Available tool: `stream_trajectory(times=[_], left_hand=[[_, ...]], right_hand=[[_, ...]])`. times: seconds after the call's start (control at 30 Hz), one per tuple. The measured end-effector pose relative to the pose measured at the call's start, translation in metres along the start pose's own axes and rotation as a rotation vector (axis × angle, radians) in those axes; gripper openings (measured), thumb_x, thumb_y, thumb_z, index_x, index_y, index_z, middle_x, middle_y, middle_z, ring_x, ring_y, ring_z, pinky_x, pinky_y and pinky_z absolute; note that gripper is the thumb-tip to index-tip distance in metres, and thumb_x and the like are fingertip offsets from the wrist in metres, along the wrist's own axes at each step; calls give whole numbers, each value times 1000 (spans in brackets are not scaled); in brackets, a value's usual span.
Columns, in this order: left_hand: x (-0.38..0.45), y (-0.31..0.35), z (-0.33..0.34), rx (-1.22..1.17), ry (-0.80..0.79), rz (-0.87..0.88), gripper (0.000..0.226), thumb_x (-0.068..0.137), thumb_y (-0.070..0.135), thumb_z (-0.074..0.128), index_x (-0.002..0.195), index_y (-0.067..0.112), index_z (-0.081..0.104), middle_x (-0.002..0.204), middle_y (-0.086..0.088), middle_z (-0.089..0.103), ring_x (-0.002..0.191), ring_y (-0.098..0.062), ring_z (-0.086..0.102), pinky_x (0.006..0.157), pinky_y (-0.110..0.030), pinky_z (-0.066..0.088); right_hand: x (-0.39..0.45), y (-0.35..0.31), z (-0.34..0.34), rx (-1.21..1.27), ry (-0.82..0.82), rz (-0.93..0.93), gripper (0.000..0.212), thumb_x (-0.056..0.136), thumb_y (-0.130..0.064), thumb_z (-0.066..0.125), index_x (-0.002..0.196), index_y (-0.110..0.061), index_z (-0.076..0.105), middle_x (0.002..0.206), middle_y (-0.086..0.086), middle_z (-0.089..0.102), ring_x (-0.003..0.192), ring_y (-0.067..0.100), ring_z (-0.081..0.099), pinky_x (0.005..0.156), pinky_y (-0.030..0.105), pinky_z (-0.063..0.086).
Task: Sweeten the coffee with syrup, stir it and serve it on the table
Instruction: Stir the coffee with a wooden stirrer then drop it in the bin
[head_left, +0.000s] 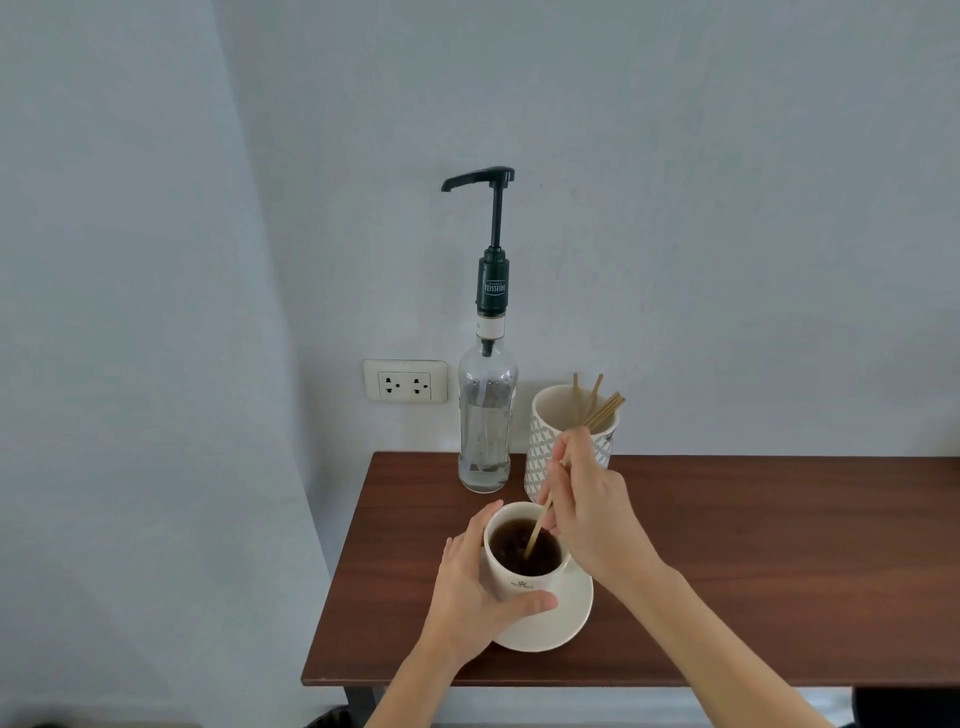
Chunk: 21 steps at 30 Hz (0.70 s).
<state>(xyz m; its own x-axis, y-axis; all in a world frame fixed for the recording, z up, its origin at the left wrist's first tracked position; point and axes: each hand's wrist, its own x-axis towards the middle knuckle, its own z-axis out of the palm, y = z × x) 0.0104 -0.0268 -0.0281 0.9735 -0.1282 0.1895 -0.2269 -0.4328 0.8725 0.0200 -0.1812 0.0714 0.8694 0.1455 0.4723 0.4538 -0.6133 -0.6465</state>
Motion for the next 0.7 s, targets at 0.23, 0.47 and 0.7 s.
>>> stream_trajectory(times=[0.23, 0.47, 0.7], left_hand=[[-1, -1, 1, -44, 10, -35, 108, 46, 67, 89, 137, 55, 33, 139, 31, 46, 136, -3, 38, 115, -45, 37], [-6, 0, 1, -90, 45, 12, 89, 60, 78, 72, 136, 53, 33, 150, 17, 39, 143, -4, 30, 118, -36, 30], [-13, 0, -22, -212, 329, -87, 48, 99, 50, 44, 144, 33, 43, 146, 19, 46, 135, 5, 40, 118, -32, 34]], right_hand=[[-13, 5, -27, 11, 186, -103, 21, 102, -8, 42, 96, -26, 35, 72, -1, 63, 56, 16, 66, 52, 24, 57], [-17, 13, -34, 106, 260, -2, 10, 102, -11, 41, 96, -17, 37, 72, 2, 67, 59, 14, 68, 50, 15, 53], [-20, 4, -44, 499, 480, 303, 22, 106, -12, 37, 93, -29, 39, 79, 16, 70, 49, 17, 69, 61, 41, 63]])
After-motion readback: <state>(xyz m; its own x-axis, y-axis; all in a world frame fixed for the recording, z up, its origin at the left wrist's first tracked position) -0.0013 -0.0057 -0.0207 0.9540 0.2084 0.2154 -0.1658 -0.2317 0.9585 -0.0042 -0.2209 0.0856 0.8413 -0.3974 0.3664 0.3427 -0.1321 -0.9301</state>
